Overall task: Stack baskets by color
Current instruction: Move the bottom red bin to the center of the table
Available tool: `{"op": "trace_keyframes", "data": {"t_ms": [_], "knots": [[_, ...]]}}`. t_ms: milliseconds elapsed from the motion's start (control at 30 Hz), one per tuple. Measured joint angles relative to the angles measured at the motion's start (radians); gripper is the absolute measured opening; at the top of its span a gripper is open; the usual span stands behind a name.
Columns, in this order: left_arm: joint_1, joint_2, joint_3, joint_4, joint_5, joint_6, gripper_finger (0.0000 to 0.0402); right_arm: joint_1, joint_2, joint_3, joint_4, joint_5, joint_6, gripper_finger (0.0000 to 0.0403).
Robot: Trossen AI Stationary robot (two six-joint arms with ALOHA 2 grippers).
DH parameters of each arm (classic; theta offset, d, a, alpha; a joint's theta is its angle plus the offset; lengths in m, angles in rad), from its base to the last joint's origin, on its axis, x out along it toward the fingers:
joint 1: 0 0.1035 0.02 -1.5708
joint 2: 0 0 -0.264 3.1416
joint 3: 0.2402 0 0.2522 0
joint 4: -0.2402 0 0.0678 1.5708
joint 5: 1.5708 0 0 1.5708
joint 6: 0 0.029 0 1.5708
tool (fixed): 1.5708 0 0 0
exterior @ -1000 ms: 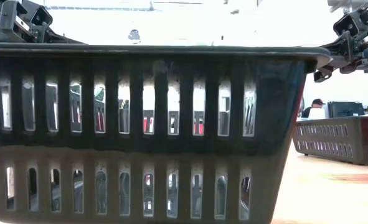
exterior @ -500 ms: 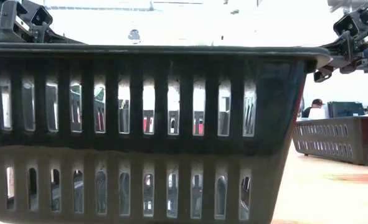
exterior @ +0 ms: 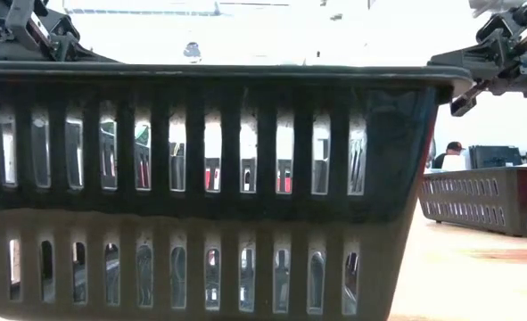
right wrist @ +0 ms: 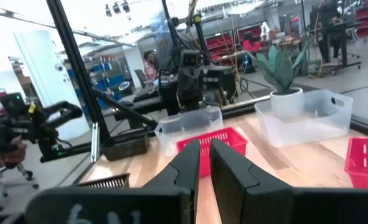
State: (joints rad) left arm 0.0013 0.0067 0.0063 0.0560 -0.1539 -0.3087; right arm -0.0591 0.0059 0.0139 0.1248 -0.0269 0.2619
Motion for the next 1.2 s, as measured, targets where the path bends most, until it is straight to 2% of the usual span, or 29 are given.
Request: {"op": "trace_keyframes", "data": {"t_ms": [367,567,667,733,800,900,1000,1100,1200], "knots": [[0.0,0.0,0.0,0.012,-0.012,-0.089,0.0,-0.003,0.0,0.002,0.007,0.024,-0.002,0.0063],[0.001,-0.002,0.002,0.056,-0.146,-0.094,0.0002,-0.009,0.0,0.006,0.134,0.056,0.003,0.0063],[-0.001,0.007,0.026,0.054,-0.138,-0.067,0.002,-0.009,0.0,0.067,0.149,0.069,0.003,0.0066],[0.0,0.014,0.06,0.093,-0.128,-0.052,0.0046,-0.009,0.001,0.133,0.122,0.08,0.002,0.0075],[0.0,0.017,0.106,0.131,-0.075,-0.028,0.0079,-0.009,0.012,0.216,0.087,0.082,-0.006,0.0091],[-0.001,0.043,0.19,0.109,0.0,-0.047,0.0132,-0.009,0.048,0.36,-0.037,0.083,-0.009,0.0126],[0.0,0.088,0.308,0.022,0.012,-0.103,0.017,-0.009,0.124,0.533,-0.237,0.085,0.007,0.0163],[0.0,0.161,0.442,-0.13,0.035,-0.151,0.0188,-0.009,0.238,0.708,-0.465,0.108,0.104,0.0184],[0.0,0.256,0.592,-0.296,0.11,-0.224,0.0189,-0.004,0.379,0.894,-0.758,0.095,0.271,0.0187]]}}
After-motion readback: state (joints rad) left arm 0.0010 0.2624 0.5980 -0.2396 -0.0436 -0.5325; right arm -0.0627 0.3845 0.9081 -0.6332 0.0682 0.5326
